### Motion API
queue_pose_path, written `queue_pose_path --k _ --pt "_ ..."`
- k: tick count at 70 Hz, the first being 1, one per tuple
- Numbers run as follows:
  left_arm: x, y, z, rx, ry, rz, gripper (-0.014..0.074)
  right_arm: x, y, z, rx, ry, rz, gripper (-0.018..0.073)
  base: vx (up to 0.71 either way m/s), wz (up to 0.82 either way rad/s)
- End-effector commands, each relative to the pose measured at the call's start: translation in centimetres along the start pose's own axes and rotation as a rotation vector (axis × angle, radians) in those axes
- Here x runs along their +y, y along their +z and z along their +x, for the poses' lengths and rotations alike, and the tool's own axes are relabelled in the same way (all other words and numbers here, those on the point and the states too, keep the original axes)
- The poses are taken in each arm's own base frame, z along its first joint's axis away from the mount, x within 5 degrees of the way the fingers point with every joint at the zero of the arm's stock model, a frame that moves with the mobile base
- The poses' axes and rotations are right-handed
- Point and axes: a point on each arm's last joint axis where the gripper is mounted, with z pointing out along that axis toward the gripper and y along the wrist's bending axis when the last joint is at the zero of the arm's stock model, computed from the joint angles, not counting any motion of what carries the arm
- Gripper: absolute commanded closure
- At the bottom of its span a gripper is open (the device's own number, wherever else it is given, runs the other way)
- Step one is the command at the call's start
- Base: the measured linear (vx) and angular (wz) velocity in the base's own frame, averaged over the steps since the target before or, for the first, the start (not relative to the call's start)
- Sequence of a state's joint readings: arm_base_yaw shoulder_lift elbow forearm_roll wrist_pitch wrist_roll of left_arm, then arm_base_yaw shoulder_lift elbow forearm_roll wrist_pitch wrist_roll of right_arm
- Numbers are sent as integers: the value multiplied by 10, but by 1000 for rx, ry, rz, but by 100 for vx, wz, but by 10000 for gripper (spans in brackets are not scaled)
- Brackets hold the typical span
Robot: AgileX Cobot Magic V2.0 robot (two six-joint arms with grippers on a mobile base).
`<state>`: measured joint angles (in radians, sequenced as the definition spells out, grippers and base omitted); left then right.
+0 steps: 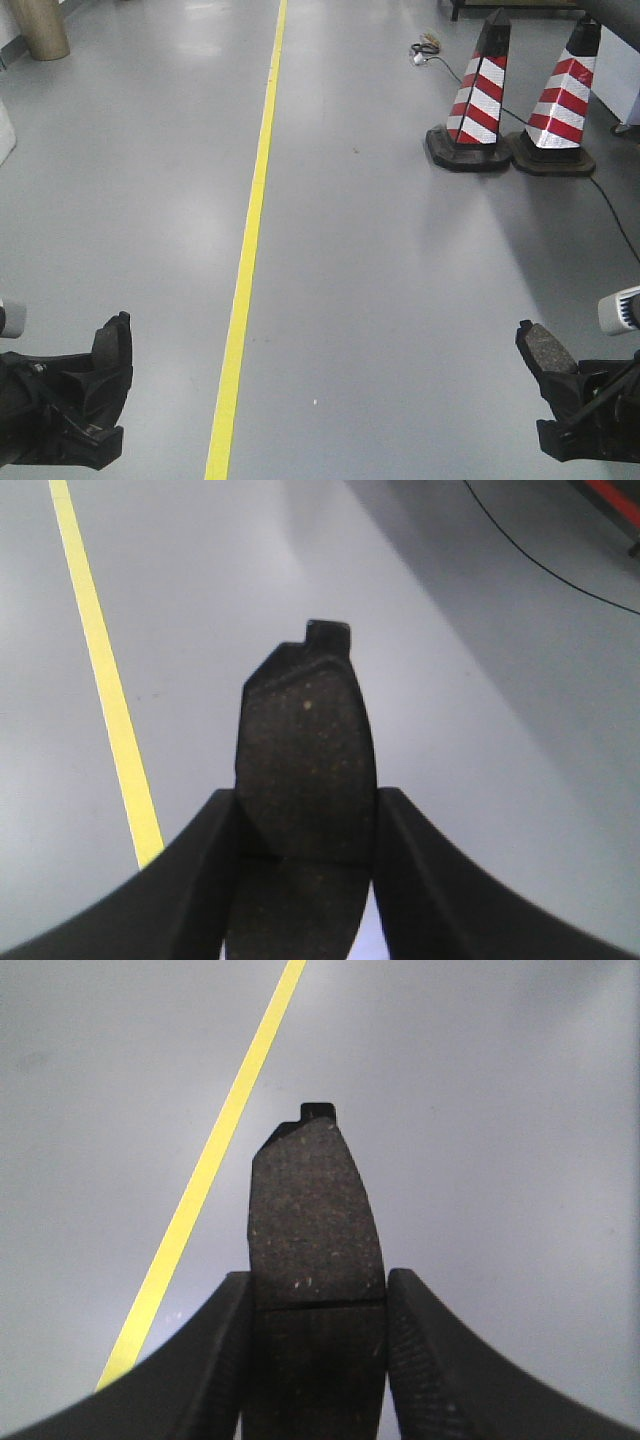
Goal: Move and align brake pads A on conveyor
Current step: 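Drive along the yellow floor line toward the cones, then drive past the red-and-white cones toward the black conveyor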
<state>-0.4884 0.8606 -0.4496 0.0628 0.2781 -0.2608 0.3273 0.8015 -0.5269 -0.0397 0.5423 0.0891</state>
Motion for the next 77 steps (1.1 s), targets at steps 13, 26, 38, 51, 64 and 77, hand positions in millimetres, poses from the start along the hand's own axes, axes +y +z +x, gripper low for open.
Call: queue_pose_path --k 13,26,38,51,64,77 --pt "-5 -5 -18 -124 -3 35 496 0 -7 -16 -111 -11 -4 522 57 -4" --pt "-5 -5 -18 -124 -3 35 496 0 -7 -16 -114 -11 -4 522 57 -6" --pt "-5 -5 -18 -124 -3 35 496 0 -7 -16 -113 -11 -4 522 57 -4" --pt "-5 -5 -18 -124 -3 35 496 0 -7 -16 -112 -11 -4 522 56 -3" --pt "-5 -5 -18 -124 -3 35 496 0 -7 -16 -112 -11 -4 522 56 -1" --pt "-5 -5 -18 -124 -3 35 496 0 -7 -16 -112 -11 -4 522 55 1"
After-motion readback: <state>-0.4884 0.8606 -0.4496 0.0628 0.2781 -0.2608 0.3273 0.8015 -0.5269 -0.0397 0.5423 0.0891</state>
